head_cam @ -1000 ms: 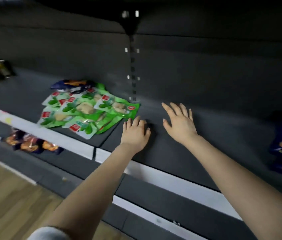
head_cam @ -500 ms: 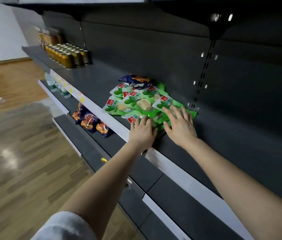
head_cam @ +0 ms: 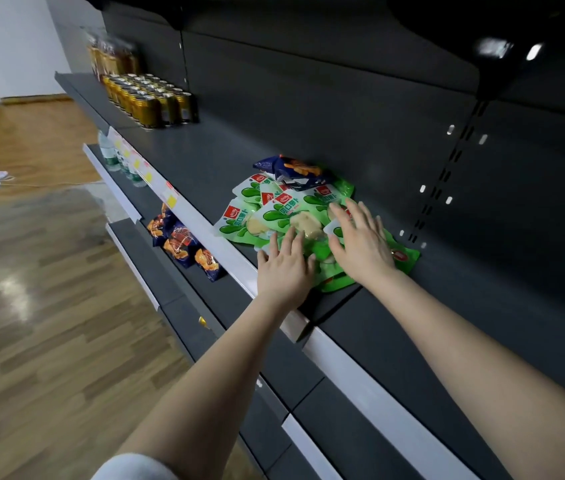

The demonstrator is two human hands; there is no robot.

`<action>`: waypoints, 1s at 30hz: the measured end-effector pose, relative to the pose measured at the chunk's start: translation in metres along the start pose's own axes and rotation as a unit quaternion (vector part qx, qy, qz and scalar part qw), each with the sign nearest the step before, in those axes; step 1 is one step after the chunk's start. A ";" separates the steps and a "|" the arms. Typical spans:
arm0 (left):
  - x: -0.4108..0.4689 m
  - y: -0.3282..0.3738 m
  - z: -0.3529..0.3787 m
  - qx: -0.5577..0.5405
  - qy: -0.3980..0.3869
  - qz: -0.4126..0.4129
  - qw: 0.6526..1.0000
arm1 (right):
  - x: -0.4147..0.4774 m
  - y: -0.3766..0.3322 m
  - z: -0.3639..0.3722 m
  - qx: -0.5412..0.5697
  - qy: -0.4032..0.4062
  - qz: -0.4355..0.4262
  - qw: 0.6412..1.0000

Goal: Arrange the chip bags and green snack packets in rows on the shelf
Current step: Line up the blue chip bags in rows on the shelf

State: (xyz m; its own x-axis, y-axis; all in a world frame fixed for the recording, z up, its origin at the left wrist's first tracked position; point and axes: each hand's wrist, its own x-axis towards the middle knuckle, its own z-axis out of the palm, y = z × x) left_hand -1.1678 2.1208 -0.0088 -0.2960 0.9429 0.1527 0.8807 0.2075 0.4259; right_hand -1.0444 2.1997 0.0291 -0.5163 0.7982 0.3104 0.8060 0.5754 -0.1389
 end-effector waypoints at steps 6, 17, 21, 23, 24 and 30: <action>0.001 -0.002 0.002 0.010 0.011 0.010 1.000 | 0.050 -0.019 -0.001 0.008 0.021 -0.028 0.999; 0.003 -0.004 0.004 0.003 0.014 0.016 1.000 | 0.141 -0.040 0.013 -0.018 -0.001 -0.057 0.998; 0.003 -0.005 0.004 0.011 0.010 0.015 1.000 | 0.164 -0.041 0.024 0.015 -0.052 -0.031 0.998; 0.004 -0.005 0.005 0.014 0.007 0.015 1.000 | 0.168 -0.037 0.032 0.016 -0.080 -0.037 0.996; 0.004 -0.005 0.006 0.016 0.007 0.015 1.000 | 0.168 -0.035 0.037 0.014 -0.084 -0.042 0.995; 0.004 -0.005 0.008 0.006 0.024 0.013 1.000 | 0.154 -0.028 0.056 0.023 -0.054 -0.043 0.997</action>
State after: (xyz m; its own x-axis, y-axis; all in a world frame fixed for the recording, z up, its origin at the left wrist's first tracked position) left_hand -1.1705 2.1261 -0.0172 -0.2894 0.9347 0.2064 0.8930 0.1860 0.4098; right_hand -1.1631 2.3168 0.0279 -0.6125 0.7590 0.2209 0.7448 0.6477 -0.1604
